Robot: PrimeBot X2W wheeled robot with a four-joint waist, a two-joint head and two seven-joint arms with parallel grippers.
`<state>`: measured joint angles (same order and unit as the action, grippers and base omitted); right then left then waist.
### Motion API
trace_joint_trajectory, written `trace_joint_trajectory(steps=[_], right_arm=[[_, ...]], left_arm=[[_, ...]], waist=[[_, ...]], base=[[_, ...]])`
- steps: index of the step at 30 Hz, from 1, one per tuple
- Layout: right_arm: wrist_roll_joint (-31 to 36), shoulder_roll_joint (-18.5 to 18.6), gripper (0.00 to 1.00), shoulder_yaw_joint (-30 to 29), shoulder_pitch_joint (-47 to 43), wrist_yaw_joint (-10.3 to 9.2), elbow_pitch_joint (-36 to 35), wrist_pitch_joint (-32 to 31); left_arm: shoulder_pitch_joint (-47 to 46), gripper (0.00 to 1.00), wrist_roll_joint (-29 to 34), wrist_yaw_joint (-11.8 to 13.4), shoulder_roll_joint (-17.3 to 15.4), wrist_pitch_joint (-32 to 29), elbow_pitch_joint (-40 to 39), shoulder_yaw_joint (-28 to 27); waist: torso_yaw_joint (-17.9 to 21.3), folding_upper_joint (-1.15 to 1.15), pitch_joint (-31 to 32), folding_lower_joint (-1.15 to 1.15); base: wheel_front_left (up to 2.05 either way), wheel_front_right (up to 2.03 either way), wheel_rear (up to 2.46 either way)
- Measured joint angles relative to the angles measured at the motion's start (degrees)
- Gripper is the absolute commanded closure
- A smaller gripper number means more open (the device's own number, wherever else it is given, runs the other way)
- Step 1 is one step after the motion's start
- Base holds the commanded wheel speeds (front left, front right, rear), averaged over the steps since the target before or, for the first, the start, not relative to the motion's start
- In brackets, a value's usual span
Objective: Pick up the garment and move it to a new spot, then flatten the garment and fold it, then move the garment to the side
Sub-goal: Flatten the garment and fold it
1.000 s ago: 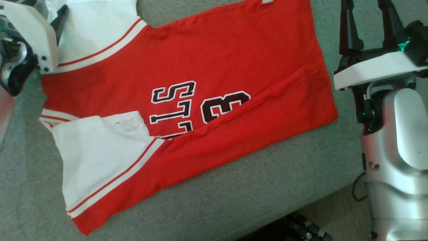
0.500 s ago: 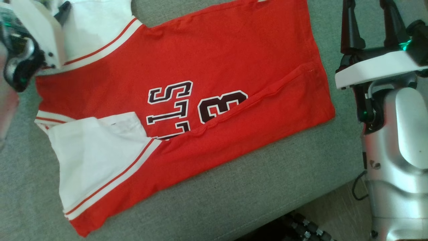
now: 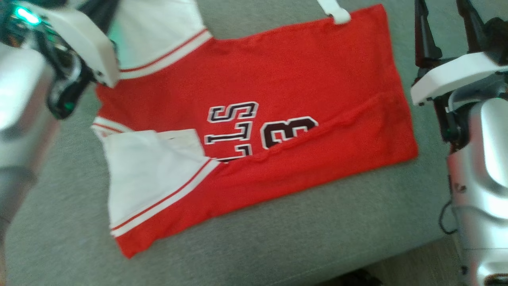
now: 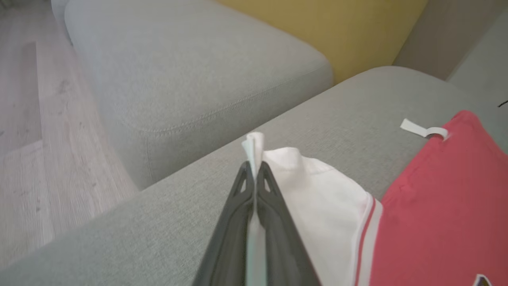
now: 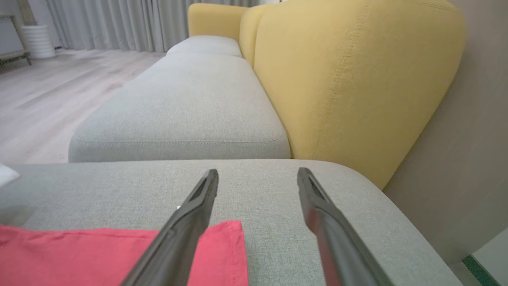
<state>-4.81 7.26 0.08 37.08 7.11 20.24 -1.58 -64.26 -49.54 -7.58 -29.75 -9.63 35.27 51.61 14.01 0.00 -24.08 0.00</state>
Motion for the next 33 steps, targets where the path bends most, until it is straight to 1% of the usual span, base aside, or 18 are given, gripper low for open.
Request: trace_joint_trajectory(steps=[4,8,13,17,22,25,30,33], right_arm=[[-0.9,4.1,0.0,2.5,0.6,0.0,4.4,-2.8],[-5.0,7.7,0.0,5.4,1.6,0.0,10.0,-6.6],[-6.1,12.3,0.0,6.0,4.2,0.0,17.3,-9.5],[-6.9,13.5,0.0,5.6,7.4,0.0,22.6,-11.2],[-7.7,13.9,0.0,6.9,10.9,0.0,28.1,-12.7],[-7.7,14.2,0.0,7.6,12.3,0.0,31.0,-13.1],[-7.5,14.1,0.0,8.6,14.3,0.0,35.5,-13.2],[-7.5,14.1,0.0,8.9,15.2,0.0,36.7,-13.6]], left_arm=[[2.9,1.0,-0.4,0.0,0.3,3.4,-4.1,0.9],[6.1,1.0,-0.4,0.1,0.2,5.7,-9.1,2.0],[9.4,1.0,0.1,1.8,-0.4,6.3,-16.4,2.9],[10.7,1.0,0.2,3.1,-0.8,6.2,-21.2,3.8],[10.8,1.0,0.2,3.6,-0.9,5.3,-24.1,4.1],[10.8,1.0,0.2,4.1,-0.9,5.1,-24.6,4.2],[10.5,1.0,0.8,4.1,-0.9,5.1,-24.6,4.2],[10.4,1.0,1.2,4.1,-0.9,5.1,-24.6,4.2]], waist=[[-3.2,0.0,2.0,0.0],[-6.7,0.0,3.8,0.0],[-10.8,0.0,5.0,-0.01],[-13.7,0.0,4.7,-0.01],[-15.7,0.0,2.9,0.01],[-16.4,0.0,1.7,0.01],[-16.7,0.0,0.6,0.01],[-16.5,0.0,0.3,0.01]], base=[[0.0,0.0,0.0],[0.0,0.0,0.0],[0.0,0.0,0.0],[0.0,0.0,0.0],[0.0,0.0,0.0],[0.0,0.0,0.0],[0.0,0.0,0.0],[0.0,0.0,0.0]])
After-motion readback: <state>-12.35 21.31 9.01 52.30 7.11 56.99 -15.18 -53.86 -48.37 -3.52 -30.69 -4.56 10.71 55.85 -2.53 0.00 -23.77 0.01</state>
